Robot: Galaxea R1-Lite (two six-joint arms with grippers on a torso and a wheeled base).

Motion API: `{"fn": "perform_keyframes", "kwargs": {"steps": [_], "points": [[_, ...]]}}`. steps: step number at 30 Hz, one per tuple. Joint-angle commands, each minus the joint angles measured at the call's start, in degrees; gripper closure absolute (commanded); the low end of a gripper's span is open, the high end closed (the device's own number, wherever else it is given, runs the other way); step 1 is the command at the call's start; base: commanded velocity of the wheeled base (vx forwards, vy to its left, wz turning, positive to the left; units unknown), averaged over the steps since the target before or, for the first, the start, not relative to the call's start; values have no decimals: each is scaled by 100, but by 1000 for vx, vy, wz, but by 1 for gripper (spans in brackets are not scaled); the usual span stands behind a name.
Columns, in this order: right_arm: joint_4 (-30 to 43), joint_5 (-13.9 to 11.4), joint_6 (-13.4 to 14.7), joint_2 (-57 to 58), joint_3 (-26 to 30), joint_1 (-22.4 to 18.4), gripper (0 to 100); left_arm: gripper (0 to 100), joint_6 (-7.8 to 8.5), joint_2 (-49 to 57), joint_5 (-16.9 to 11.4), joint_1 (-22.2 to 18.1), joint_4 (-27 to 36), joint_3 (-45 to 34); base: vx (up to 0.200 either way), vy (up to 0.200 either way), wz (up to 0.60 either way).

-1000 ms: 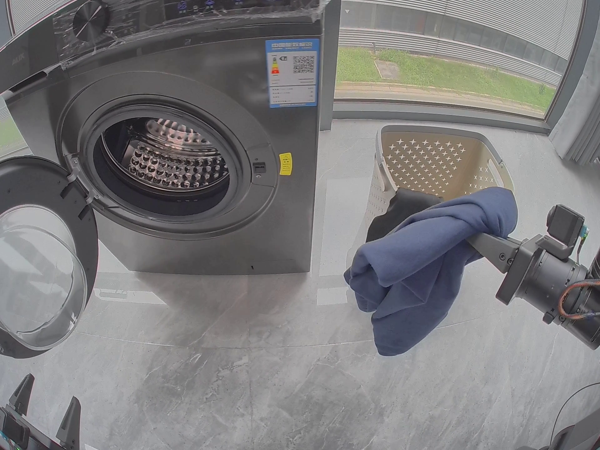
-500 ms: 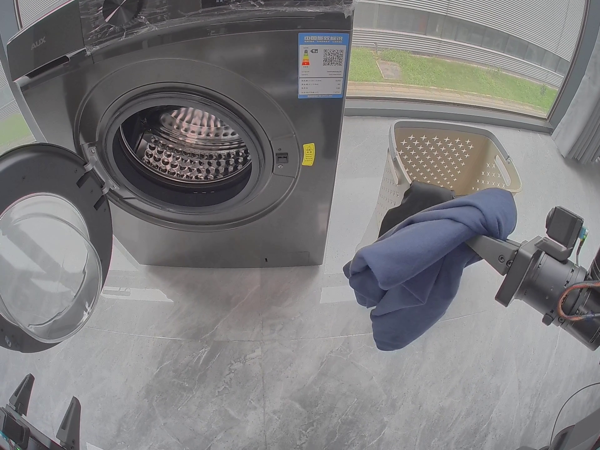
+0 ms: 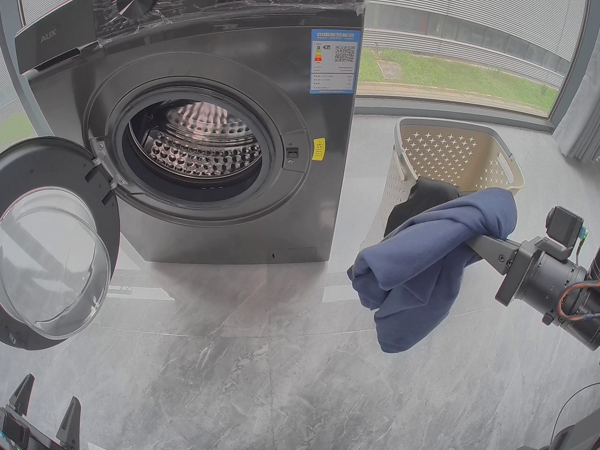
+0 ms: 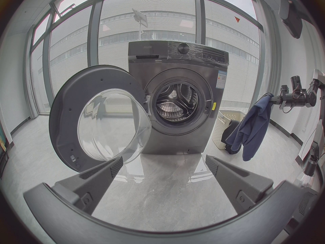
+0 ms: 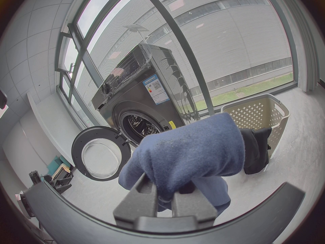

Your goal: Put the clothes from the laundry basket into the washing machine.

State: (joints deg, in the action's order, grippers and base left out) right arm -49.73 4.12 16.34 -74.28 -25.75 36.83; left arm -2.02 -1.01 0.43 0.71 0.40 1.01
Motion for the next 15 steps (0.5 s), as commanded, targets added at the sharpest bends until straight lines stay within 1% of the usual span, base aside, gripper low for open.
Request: {"fn": "perform_keyframes", "kwargs": {"steps": [1,5,15], "points": [[-2,1,1,-8,-1,0,100,0,0,5,1,0,4,-84,0,200,0],[-2,1,1,-8,-1,0,100,0,-9,5,1,0,4,-84,0,200,0],[-2,1,1,-17,-1,0,100,0,0,5,1,0,4,-84,0,0,0]]}}
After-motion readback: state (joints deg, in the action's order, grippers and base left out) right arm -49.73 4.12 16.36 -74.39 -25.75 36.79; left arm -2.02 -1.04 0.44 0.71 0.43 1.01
